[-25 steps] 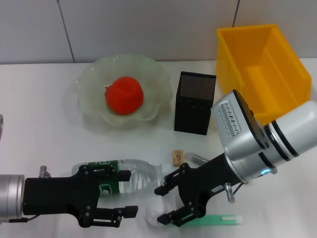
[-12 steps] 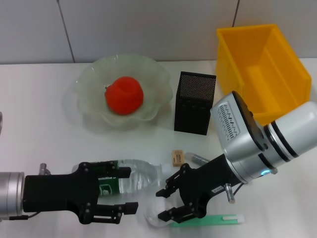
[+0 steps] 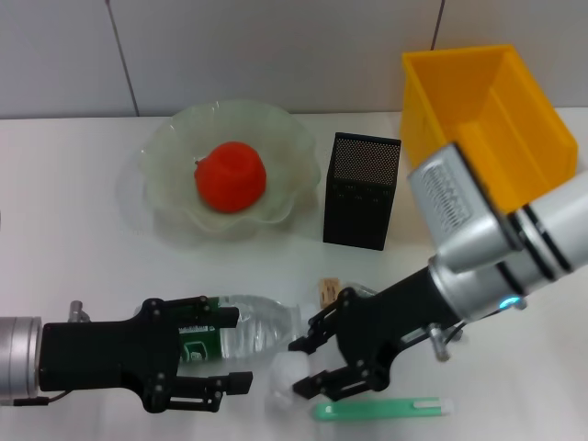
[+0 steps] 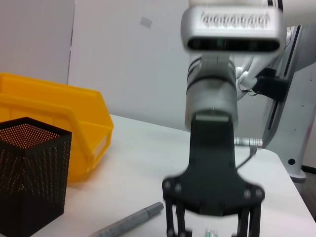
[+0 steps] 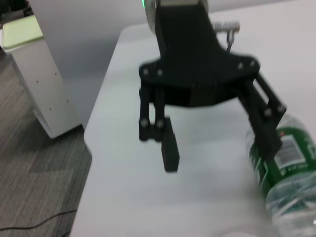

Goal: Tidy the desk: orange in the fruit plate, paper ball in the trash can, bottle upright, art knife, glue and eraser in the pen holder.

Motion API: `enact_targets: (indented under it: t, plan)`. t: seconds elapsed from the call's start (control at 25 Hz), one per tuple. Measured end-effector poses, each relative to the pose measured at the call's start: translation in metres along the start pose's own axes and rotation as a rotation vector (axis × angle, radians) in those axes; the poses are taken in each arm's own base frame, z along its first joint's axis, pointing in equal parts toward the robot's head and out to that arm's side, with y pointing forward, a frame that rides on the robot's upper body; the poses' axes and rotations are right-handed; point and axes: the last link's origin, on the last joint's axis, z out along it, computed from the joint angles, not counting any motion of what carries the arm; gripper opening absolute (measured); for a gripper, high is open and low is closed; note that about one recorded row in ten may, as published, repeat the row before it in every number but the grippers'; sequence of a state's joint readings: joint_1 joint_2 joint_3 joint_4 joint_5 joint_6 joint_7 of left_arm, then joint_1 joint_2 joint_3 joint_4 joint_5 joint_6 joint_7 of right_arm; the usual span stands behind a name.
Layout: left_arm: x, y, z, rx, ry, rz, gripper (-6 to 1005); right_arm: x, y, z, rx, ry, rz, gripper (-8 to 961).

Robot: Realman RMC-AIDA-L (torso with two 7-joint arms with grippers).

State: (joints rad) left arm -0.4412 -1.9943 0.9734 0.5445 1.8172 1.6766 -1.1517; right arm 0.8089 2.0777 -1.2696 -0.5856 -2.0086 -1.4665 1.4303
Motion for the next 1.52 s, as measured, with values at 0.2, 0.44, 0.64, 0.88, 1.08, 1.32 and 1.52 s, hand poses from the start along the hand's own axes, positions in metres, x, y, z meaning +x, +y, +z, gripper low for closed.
enact_targets:
  t: [0.2,0.44,0.64,0.88,1.08,1.32,1.52]
  plan:
    - [0.000,-0.001,-0.002,0.008,0.001,-0.001,810,-0.006,0.005,-0.033,0.020,0.008,0.014,438]
    - [0.000,0.000,-0.001,0.007,0.003,-0.002,810,-0.008,-0.001,-0.093,0.146,-0.098,0.099,438]
    - [-0.001,0.001,0.000,0.004,0.006,-0.008,810,-0.002,-0.009,-0.141,0.306,-0.242,0.194,438]
    - [0.000,0.001,0.003,0.000,0.009,-0.008,811,0.021,-0.023,-0.192,0.601,-0.368,0.292,437]
    - [0.000,0.001,0.004,-0.003,0.012,-0.009,811,0.039,-0.039,-0.205,0.806,-0.389,0.362,437]
    - [-0.001,0.002,0.005,-0.005,0.014,-0.014,811,0.049,-0.057,-0.200,0.930,-0.362,0.420,437]
    - [-0.001,0.002,0.005,-0.005,0.016,-0.020,810,0.052,-0.065,-0.191,0.916,-0.337,0.459,446]
